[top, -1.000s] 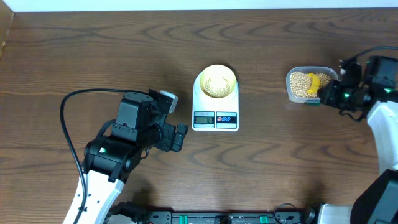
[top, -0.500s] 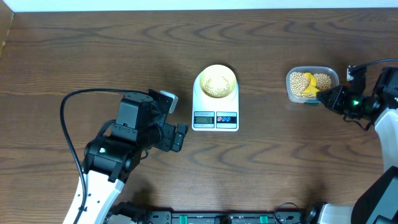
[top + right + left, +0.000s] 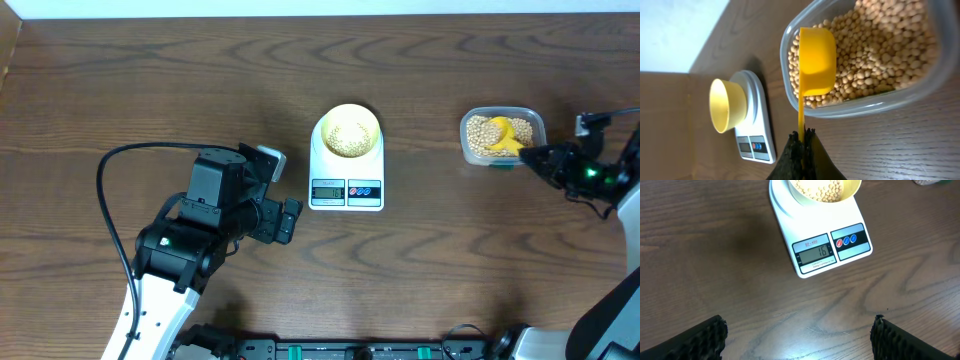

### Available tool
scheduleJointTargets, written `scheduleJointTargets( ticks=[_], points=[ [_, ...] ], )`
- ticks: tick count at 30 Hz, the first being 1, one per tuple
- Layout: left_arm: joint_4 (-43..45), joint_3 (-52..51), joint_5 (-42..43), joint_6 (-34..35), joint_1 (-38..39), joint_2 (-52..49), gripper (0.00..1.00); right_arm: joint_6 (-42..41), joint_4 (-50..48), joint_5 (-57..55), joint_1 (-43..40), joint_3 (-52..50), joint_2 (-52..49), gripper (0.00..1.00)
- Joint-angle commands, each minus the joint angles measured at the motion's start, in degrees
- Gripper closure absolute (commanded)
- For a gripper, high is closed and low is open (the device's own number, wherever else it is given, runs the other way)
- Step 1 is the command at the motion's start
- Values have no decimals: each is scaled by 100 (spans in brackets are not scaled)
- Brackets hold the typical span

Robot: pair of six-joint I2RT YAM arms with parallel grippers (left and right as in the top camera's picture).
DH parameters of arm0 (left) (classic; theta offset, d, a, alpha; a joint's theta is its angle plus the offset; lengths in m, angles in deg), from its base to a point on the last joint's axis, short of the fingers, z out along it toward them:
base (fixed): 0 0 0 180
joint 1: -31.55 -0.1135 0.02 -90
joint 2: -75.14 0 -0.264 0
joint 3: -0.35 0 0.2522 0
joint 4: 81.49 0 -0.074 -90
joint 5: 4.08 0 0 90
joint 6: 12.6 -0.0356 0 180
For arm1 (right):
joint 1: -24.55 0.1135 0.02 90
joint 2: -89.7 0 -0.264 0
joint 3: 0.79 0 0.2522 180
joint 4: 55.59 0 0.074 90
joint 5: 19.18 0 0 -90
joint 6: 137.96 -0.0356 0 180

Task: Scoop item into bowl and weigh 50g on scale
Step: 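Return the right gripper to the tub and scoop more soybeans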

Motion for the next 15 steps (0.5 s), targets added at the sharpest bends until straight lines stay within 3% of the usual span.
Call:
scheduleJointTargets(
  ticks=[1, 10, 15],
  points=[
    [9, -35, -61, -11, 17, 4, 6, -74, 31, 623, -280, -57, -28, 99],
    [9, -35, -61, -11, 17, 4, 6, -328, 61, 1687, -1110, -243, -28, 99],
    [9, -35, -61, -13, 17, 4, 7, -326, 55, 2868, -1685, -590, -28, 99]
  ],
)
